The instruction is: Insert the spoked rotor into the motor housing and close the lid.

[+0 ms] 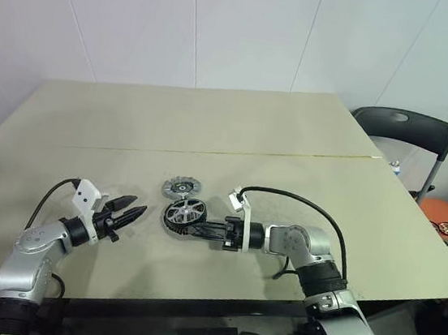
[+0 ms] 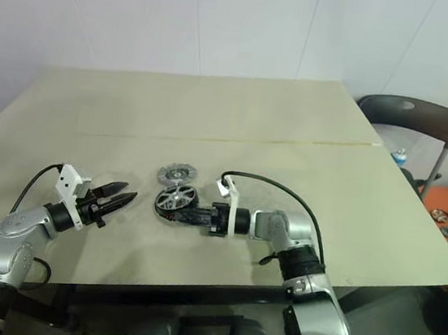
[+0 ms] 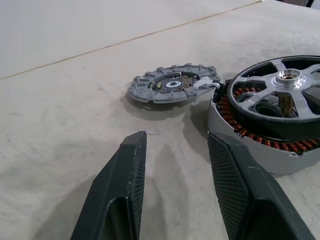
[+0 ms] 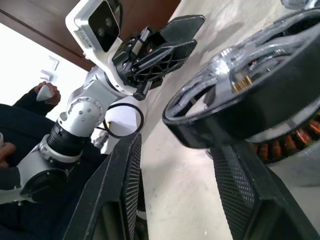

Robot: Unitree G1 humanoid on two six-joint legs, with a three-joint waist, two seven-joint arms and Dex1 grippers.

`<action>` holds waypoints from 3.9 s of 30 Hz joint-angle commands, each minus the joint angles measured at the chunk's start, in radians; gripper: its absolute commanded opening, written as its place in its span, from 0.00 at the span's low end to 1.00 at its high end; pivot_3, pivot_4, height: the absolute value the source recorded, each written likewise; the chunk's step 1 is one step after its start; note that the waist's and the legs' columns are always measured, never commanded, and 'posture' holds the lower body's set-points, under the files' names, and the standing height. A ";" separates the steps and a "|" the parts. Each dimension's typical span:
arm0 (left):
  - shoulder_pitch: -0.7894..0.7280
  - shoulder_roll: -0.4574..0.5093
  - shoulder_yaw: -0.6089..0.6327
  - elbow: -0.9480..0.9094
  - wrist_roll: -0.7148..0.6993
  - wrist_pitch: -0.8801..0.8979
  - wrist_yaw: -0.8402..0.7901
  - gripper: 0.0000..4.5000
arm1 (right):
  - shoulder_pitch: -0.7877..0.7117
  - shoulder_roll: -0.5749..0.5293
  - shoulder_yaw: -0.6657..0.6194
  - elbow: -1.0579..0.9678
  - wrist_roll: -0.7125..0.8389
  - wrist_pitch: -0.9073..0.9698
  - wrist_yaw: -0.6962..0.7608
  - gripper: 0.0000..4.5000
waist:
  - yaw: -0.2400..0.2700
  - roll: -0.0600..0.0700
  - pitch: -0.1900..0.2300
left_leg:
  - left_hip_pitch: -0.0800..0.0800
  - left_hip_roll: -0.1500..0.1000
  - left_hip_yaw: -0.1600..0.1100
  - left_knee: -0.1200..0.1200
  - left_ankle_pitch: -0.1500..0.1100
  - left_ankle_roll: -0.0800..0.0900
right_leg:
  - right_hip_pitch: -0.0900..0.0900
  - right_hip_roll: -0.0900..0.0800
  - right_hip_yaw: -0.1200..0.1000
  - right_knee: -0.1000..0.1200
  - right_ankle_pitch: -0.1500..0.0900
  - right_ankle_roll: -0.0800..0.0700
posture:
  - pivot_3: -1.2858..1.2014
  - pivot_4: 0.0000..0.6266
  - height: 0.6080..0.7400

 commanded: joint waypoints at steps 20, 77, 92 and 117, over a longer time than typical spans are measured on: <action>-0.015 -0.010 -0.010 -0.016 0.008 -0.021 0.008 0.46 | -0.056 0.096 -0.038 0.094 -0.079 -0.154 -0.080 0.49 | -0.001 -0.001 -0.001 | 0.001 0.000 0.000 0.000 0.001 -0.002 | 0.000 0.000 0.000 0.002 0.000 0.000 | 0.52 0.00 1.00; -0.024 -0.032 -0.035 0.027 0.042 -0.056 0.012 0.46 | -0.110 0.030 0.098 0.004 -0.129 -0.060 -0.073 0.88 | -0.001 -0.002 -0.001 | 0.005 0.000 -0.002 0.000 0.002 -0.003 | 0.003 0.001 -0.001 0.001 0.000 -0.001 | 0.52 0.00 1.00; -0.031 -0.045 -0.048 0.040 0.051 -0.066 0.016 0.46 | -0.160 -0.097 0.211 -0.051 -0.187 -0.068 0.059 0.88 | 0.005 -0.002 -0.001 | 0.003 0.000 -0.002 0.000 0.002 -0.003 | 0.003 0.000 -0.002 0.000 0.000 -0.001 | 0.52 0.00 1.00; -0.025 -0.058 -0.057 0.033 0.066 -0.055 0.014 0.46 | -0.207 0.075 0.035 0.176 -0.206 -0.174 -0.123 0.35 | -0.001 -0.002 -0.001 | 0.000 0.000 -0.002 -0.001 0.002 -0.003 | -0.002 0.001 -0.001 0.001 0.001 -0.001 | 0.52 0.00 1.00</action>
